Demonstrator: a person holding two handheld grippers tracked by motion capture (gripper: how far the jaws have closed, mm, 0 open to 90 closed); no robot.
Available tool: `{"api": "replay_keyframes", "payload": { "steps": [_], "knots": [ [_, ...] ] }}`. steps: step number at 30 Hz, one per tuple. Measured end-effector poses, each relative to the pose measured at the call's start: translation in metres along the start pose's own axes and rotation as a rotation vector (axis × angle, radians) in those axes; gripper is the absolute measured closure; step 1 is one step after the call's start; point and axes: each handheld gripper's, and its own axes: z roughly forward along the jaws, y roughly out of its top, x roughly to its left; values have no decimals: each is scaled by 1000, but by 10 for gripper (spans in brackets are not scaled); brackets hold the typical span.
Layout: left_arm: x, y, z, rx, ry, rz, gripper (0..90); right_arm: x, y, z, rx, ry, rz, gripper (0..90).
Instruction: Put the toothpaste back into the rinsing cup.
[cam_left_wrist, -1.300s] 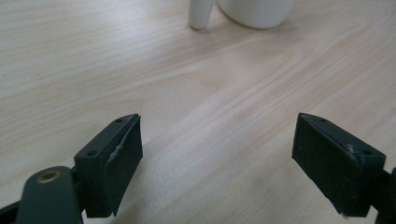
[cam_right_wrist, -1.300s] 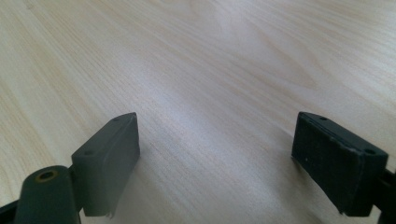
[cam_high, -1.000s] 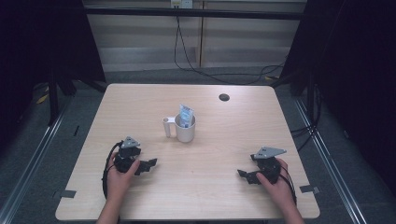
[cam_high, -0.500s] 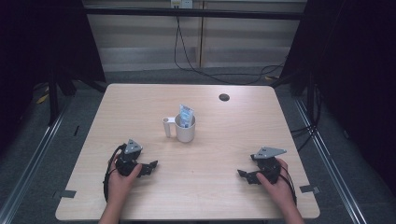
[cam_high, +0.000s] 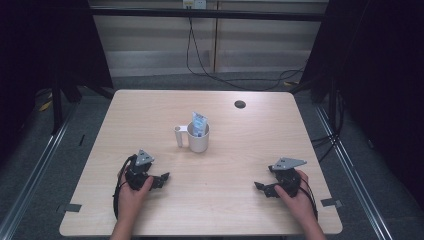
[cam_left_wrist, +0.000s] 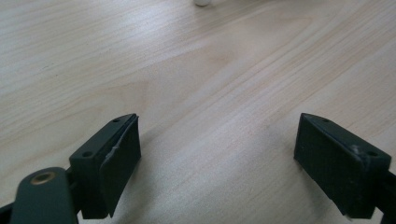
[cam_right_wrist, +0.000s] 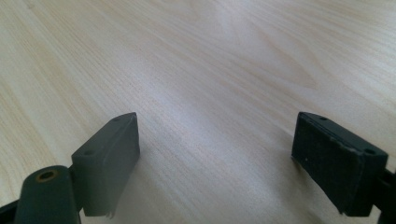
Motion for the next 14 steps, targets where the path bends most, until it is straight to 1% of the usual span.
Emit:
{"api": "replay_keyframes", "payload": {
  "steps": [5,6,14],
  "knots": [
    [0,0,0,2,1,6,144,0,0,0,0,0,0,147],
    [0,0,0,-2,2,0,144,0,0,0,0,0,0,147],
    [0,0,0,1,5,3,144,0,0,0,0,0,0,147]
  ]
}}
